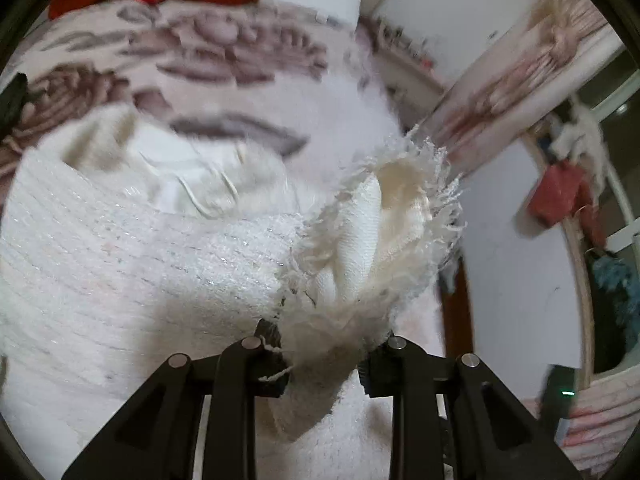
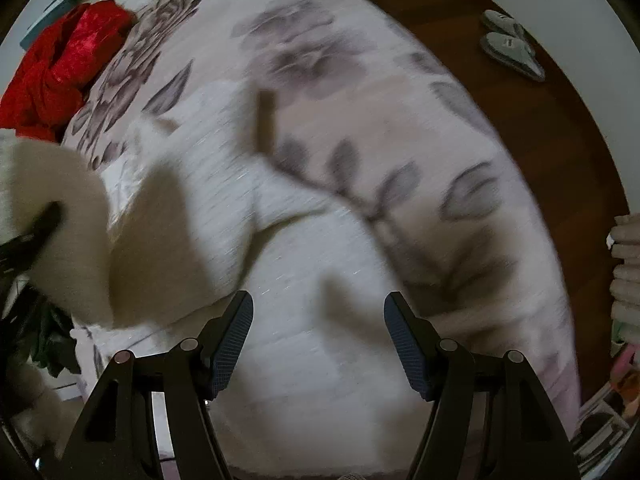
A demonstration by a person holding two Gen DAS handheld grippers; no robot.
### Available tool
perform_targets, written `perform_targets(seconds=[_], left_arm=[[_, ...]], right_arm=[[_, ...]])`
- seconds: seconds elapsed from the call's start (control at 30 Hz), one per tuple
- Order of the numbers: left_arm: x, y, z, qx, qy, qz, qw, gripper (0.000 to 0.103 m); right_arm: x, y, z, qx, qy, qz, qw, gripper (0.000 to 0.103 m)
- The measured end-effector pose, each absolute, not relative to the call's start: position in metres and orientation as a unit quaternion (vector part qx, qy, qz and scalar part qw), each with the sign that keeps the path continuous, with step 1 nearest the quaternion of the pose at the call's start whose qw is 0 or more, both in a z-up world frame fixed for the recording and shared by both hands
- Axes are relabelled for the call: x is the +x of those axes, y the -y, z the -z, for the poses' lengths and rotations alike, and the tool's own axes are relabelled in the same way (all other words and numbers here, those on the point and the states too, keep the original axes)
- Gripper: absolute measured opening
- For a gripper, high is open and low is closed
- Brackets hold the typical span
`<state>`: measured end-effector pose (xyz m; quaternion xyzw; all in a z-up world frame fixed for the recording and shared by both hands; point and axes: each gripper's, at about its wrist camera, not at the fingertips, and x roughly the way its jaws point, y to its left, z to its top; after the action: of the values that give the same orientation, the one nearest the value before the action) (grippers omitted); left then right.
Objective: Fold large clothes
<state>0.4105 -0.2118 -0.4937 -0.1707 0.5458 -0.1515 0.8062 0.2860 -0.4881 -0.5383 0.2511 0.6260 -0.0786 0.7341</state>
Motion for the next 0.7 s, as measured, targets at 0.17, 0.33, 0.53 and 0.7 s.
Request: perform_targets(seconds=[0.17, 0.33, 0.53, 0.7], left_arm=[[0.417, 0.236, 0.518, -0.137, -0.575, 0.141, 0.794, 0.033], [0.426, 0.199, 0.502, -0.171, -0.559, 0.164, 0.794, 0.081], [0.418, 0.091, 0.479, -0.175, -0.546, 0.095, 0.814, 0.091], [0.417, 0.023, 0.52, -0.074, -0.566, -0.038, 0.82, 0.091]], right_arm=[[0.291, 0.514, 0.544, 0.281, -0.619, 0.069, 0.73, 0.07], [0.306, 0.513, 0.545, 0.344, -0.601, 0.036, 0.72, 0.073], [0.349, 0.475, 0.546, 0.377, -0.591, -0.037, 0.712, 0.076], [0.392, 0.428, 0.582, 0.29, -0.661, -0.035, 0.691, 0.072]])
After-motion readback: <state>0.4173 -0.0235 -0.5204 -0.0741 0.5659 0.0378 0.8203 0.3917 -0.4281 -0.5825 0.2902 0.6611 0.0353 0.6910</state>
